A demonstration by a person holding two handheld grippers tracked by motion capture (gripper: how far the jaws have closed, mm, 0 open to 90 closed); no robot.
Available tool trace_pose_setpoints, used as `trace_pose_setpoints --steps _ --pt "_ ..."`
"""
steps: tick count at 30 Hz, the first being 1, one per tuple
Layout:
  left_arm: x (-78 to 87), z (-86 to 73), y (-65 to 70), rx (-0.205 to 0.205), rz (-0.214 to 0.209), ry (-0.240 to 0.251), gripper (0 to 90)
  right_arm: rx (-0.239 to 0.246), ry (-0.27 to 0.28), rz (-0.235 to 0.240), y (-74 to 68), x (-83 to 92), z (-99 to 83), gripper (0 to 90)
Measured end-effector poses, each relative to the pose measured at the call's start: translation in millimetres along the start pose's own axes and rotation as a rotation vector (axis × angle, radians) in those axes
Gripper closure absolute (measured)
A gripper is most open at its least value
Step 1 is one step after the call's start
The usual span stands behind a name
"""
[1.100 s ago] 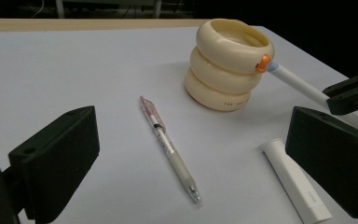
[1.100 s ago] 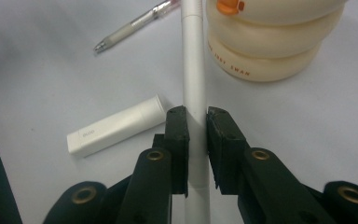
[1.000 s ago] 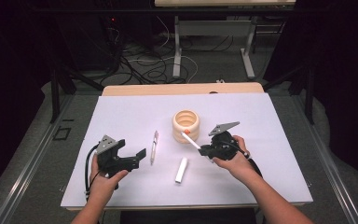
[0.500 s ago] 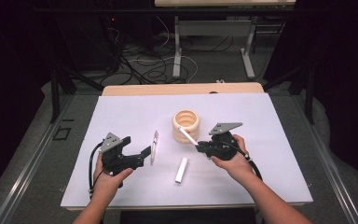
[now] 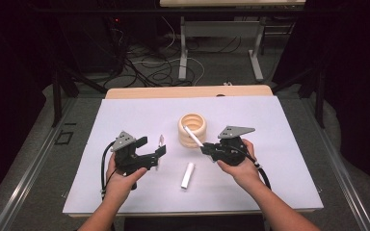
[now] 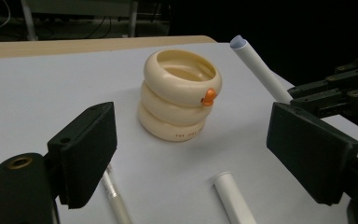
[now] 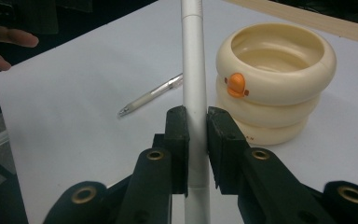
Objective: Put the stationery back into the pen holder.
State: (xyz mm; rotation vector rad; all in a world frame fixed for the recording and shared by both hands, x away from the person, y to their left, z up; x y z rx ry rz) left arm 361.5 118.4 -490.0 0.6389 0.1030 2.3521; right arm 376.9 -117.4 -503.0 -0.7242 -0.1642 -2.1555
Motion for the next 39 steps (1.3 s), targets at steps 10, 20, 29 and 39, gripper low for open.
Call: trace_pose_setpoints --steps 10,20,29,39 --pt "-12.0 18.4 14.3 -0.003 -0.027 0.012 24.1 -0.01 0.034 0.009 -2.6 3.4 3.4 78.5" --pt "-23.7 32.1 23.6 -0.017 -0.041 -0.014 25.5 -0.013 0.055 0.008 -3.2 6.2 5.2 78.5" --pt "-30.1 42.0 31.0 0.02 -0.072 -0.032 30.4 -0.03 0.075 -0.003 -0.7 9.0 5.9 78.4" --pt "-38.3 48.0 34.7 0.145 -0.181 -0.025 43.1 -0.039 0.093 -0.014 1.1 10.0 5.8 78.5"
Point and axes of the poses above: each handheld gripper's, and its own axes: x roughly backward along the jaws, z roughly out of its top, y roughly to its right, the point moved 6 cm from there along -x, roughly forward along the jaws, and after that the axes turned 3 degrees about -y, right-handed, at the moved point
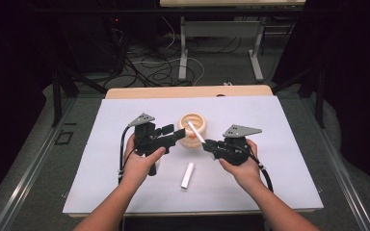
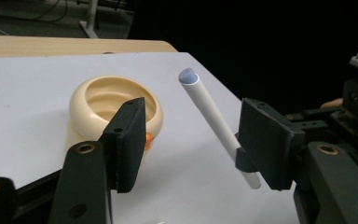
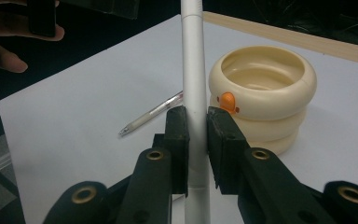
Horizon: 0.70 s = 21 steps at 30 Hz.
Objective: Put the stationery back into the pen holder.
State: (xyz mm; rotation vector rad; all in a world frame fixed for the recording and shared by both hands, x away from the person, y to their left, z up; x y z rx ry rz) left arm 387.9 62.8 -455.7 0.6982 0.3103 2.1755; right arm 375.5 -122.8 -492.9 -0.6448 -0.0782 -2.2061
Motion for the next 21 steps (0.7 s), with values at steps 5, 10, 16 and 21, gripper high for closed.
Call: trace_pose_setpoints --steps 5,10,16,21 --pt "-4.3 0.3 0.6 0.063 -0.019 -0.022 43.5 -0.007 0.001 -0.003 0.3 0.5 -0.2 78.4" --pt "-7.8 0.3 0.9 0.139 -0.03 -0.032 43.6 -0.011 0.008 0.0 -0.6 0.2 0.3 78.4" --pt "-13.4 -1.5 1.3 0.199 -0.034 -0.067 44.9 -0.006 0.007 0.005 -1.7 -0.3 0.0 78.4" --pt "-18.6 -2.2 1.4 0.223 -0.041 -0.073 45.6 -0.007 0.008 0.005 -2.7 -1.3 -0.4 78.4"
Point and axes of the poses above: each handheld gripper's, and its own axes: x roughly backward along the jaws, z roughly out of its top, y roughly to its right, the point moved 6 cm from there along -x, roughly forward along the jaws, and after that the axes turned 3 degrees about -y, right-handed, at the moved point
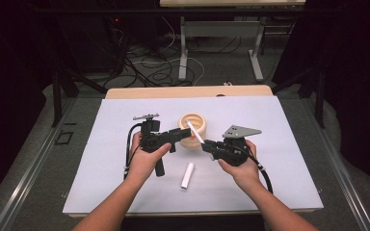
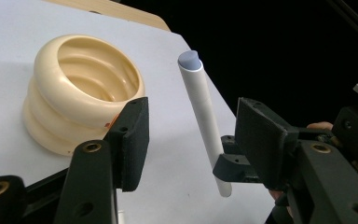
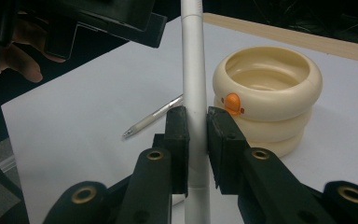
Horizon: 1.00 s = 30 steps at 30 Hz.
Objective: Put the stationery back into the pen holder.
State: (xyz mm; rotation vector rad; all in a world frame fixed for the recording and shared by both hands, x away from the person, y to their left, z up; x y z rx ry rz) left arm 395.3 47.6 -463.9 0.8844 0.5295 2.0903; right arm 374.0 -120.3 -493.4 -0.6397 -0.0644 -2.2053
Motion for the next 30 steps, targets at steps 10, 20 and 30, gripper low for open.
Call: trace_pose_setpoints --steps 10,20,30 --pt "-9.0 0.6 1.0 0.054 -0.02 0.0 46.9 0.0 -0.003 0.005 -2.7 -0.3 -0.5 78.4" --pt "-21.0 0.3 4.7 0.089 -0.045 0.02 53.0 0.006 -0.002 0.017 -6.3 -0.7 -0.1 78.4" --pt "-32.3 -3.9 9.2 0.123 -0.061 -0.008 57.9 0.001 0.016 0.019 -8.2 -0.3 1.5 78.4"
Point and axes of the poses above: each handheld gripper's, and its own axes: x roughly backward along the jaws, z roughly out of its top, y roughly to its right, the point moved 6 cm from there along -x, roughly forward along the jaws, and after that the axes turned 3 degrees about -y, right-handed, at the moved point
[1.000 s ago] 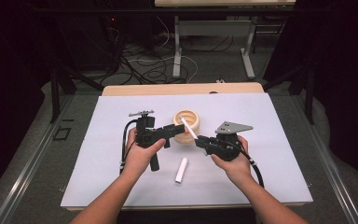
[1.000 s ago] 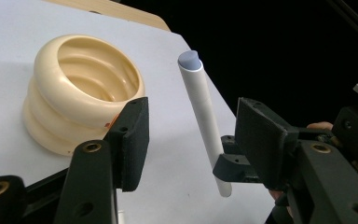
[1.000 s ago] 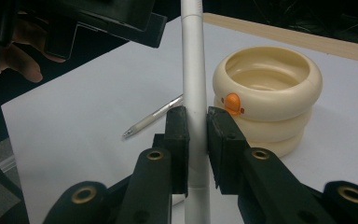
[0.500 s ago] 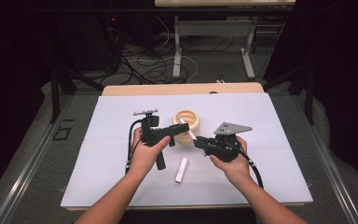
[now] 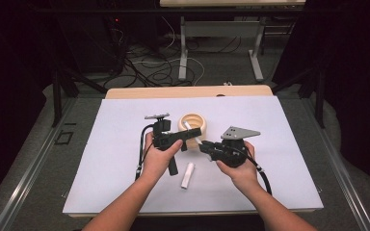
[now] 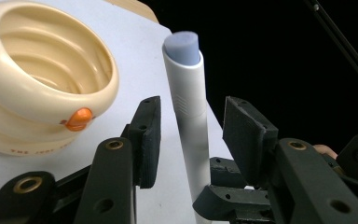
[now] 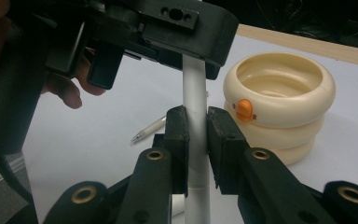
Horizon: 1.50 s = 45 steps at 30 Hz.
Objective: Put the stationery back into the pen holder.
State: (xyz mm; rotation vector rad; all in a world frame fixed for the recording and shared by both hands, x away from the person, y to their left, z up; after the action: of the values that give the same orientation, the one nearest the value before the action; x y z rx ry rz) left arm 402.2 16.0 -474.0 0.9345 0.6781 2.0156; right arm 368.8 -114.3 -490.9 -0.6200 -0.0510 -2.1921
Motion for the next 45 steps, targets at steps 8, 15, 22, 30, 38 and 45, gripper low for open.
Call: trace_pose_setpoints --steps 8,15,22,30,38,45 --pt "-2.1 -1.5 -0.2 0.02 -0.014 -0.021 63.9 0.0 0.006 0.003 -0.7 -0.2 0.4 78.4" --pt "-4.2 -3.2 -2.0 0.021 -0.007 -0.035 69.9 0.0 0.004 0.004 -0.5 -0.7 -0.2 78.4" --pt "-4.9 -3.8 -2.4 0.05 -0.011 -0.041 75.9 0.001 -0.001 0.004 -0.9 -0.7 -0.7 78.4" --pt "-5.5 -2.7 -1.9 0.085 -0.032 -0.048 78.0 0.004 0.008 0.005 0.0 -1.4 -0.6 78.3" --pt "-6.8 -1.0 -1.2 0.069 -0.024 -0.062 78.3 -0.015 0.01 0.011 1.1 -0.6 -0.4 78.2" --pt "-10.4 5.0 3.9 0.042 -0.001 -0.094 78.4 -0.02 0.019 0.009 4.0 0.4 0.4 78.0"
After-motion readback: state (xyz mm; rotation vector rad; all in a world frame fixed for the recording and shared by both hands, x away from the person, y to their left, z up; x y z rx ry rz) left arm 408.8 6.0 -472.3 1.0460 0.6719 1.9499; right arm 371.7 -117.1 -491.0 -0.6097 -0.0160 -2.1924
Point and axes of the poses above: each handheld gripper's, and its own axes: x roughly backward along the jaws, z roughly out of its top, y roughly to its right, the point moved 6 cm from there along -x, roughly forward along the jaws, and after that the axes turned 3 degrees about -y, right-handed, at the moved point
